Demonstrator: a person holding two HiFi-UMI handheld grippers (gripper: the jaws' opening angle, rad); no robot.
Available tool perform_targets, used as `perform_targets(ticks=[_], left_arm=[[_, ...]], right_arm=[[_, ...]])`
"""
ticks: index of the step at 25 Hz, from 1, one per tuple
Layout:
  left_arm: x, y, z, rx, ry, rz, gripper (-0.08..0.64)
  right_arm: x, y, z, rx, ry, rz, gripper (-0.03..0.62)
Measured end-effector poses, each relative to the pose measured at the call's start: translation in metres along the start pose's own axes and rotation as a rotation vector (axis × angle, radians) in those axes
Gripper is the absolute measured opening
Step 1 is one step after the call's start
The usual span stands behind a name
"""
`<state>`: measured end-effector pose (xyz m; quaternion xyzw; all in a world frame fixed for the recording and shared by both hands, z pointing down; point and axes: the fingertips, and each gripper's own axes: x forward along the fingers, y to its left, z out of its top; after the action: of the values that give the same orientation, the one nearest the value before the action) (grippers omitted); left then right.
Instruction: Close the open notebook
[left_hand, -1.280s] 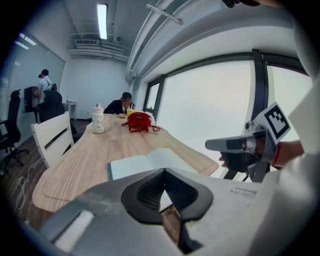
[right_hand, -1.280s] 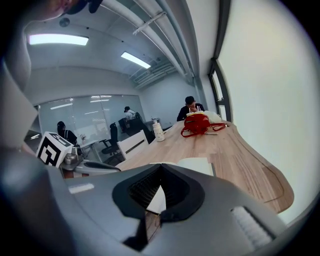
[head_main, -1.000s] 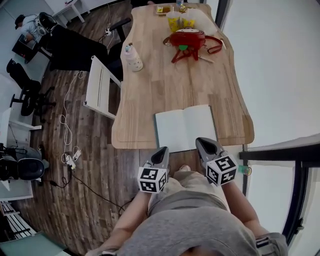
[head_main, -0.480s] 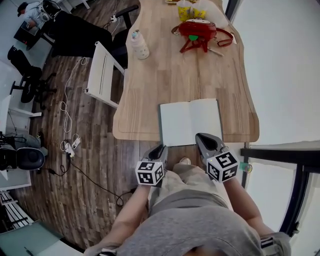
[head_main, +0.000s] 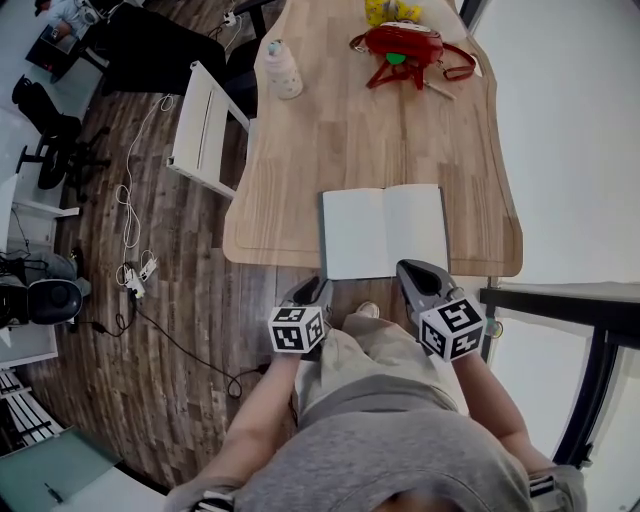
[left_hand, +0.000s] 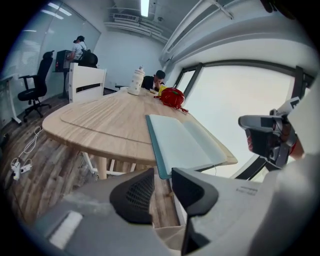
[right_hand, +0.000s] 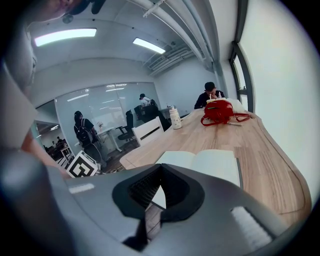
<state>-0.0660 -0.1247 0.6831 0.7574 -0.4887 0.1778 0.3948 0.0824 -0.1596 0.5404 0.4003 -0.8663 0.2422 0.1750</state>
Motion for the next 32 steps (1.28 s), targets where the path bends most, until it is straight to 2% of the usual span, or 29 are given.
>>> perform_targets(ticks=[6,8,11,15,22,26,30,32], left_arm=[[0.000,0.003,-0.001,-0.044,-0.030,-0.007,0.101],[-0.003,0.008,0.000,-0.062,-0.048,0.015,0.101],[-0.007,0.017,0.000,-0.103,-0.061,0.042,0.064],[-0.006,0.017,0.002,-0.140,-0.060,0.000,0.066],[0.004,0.019,-0.001,-0.206,-0.046,-0.028,0.066],[0.003,0.015,0.003,-0.222,-0.059,-0.083,0.066],[0.007,0.015,0.001,-0.221,-0.039,-0.098,0.066],[0.008,0.016,0.000,-0.248,-0.031,-0.117,0.066]], right_arm=[[0.000,0.005,-0.007,-0.003,0.010,0.010,-0.002],[-0.001,0.006,-0.009,0.000,0.008,0.013,-0.002],[-0.002,0.008,-0.012,0.005,0.007,0.015,-0.002],[-0.006,0.009,-0.017,0.005,0.010,0.013,-0.002],[-0.011,0.003,-0.015,0.012,-0.005,-0.007,-0.002],[-0.014,0.000,-0.016,0.017,-0.006,-0.018,-0.002],[-0.015,0.000,-0.017,0.018,-0.007,-0.025,-0.002],[-0.015,0.000,-0.017,0.018,-0.009,-0.025,0.000]])
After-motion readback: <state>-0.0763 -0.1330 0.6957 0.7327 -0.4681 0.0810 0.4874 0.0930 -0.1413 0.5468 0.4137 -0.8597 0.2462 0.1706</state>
